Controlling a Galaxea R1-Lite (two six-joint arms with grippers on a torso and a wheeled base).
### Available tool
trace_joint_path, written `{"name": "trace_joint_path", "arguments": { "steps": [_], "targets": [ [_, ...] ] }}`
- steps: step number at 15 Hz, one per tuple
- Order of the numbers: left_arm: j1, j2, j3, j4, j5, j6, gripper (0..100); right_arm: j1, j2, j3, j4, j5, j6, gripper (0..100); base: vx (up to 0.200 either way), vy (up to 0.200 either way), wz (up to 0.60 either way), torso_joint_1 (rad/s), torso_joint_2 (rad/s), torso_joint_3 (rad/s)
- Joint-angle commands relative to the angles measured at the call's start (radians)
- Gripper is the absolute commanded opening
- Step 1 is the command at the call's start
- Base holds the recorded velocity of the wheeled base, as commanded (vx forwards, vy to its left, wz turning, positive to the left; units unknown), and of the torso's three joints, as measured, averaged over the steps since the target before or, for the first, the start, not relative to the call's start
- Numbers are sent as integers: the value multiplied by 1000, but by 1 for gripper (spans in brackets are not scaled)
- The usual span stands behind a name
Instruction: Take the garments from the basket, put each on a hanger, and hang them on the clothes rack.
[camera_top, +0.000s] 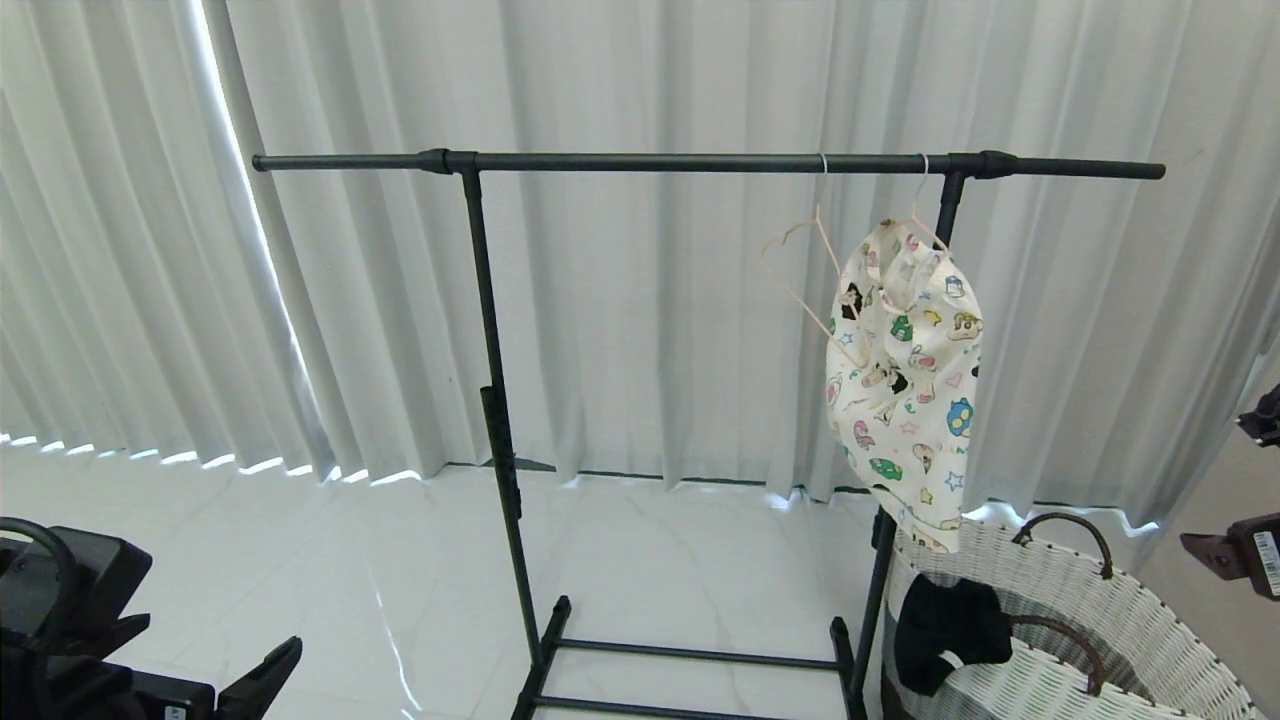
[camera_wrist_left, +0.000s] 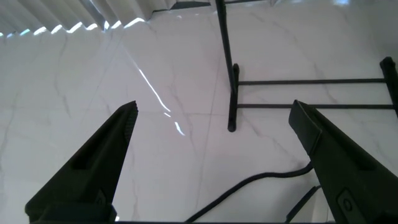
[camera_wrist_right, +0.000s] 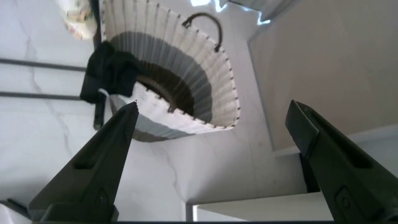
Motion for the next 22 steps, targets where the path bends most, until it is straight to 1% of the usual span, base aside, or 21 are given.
{"name": "trace_joint_path", "arguments": {
  "steps": [1,7,8,10,12,14,16,18,20,21,22],
  "targets": [
    [1,2,1,-1,1,0,100,-1,21,18,-3,0,-3,100,0,0,0,-183,461,300],
    [22,-3,0,-1,-1,0,100,-1,41,27,-18,-1,-26,100,0,0,0,-160,456,298],
    [21,-2,-2,-1,-3,6,100,-1,41,31,-18,-3,-26,100,0,0,0,-144,452,310],
    [21,-2,-3,-1,-3,38,100,-1,44,42,-23,-3,-24,100,0,0,0,6,121,55],
    [21,3,-19,-1,-4,54,100,-1,50,77,-84,-3,-26,100,0,0,0,-52,40,72],
    [21,41,-74,-1,-9,46,100,-2,68,127,-182,0,-24,100,0,0,0,-66,110,81],
    [19,92,-134,-1,-10,40,100,-2,98,159,-250,32,-24,100,200,0,0,-19,41,32],
    [7,117,-150,-1,-9,40,100,-2,157,159,-305,74,-27,100,200,0,0,-7,12,17],
    [-8,121,-150,-1,-9,41,100,-8,242,160,-386,80,-36,100,200,0,0,0,10,2],
    [-8,124,-150,-1,-9,41,100,-16,266,160,-406,80,-39,100,200,0,0,7,7,2],
    [-8,135,-152,-1,-9,40,100,-31,305,160,-439,81,-65,100,200,0,0,-2,-2,2]
  ]
}}
